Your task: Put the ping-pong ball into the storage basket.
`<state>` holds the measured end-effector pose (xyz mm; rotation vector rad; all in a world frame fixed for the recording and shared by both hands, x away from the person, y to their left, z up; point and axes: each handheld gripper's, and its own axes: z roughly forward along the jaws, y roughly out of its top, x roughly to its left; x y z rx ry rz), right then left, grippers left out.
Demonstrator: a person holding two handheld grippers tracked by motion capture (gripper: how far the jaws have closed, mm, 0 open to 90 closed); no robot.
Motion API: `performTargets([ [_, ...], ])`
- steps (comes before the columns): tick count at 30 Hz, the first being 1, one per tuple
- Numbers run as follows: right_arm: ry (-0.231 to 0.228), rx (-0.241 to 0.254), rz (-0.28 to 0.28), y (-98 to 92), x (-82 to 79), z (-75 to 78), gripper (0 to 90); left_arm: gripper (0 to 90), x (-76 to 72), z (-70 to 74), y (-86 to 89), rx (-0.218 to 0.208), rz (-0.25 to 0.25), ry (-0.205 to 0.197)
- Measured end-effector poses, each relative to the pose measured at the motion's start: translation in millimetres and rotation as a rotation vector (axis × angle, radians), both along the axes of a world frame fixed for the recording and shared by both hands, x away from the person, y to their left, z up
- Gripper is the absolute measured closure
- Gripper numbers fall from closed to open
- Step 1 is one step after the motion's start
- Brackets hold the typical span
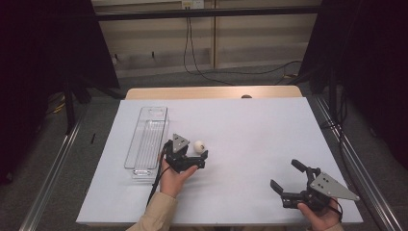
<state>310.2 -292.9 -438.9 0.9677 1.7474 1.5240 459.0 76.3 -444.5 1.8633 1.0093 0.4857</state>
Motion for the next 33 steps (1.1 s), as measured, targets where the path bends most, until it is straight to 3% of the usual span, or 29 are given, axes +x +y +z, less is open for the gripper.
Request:
performTargets([
  [17, 0.001, -0.002, 0.0, 0.6, -0.1, 0.1, 1.9, 4.4, 3.8, -3.3, -0.7, -0.01, 0.012, 0.01],
  [33, 0.004, 0.0, -0.001, 0.3, 0.5, -0.5, 1.8, 4.6, 8.1, -4.5, 1.0, 0.008, 0.018, 0.014],
])
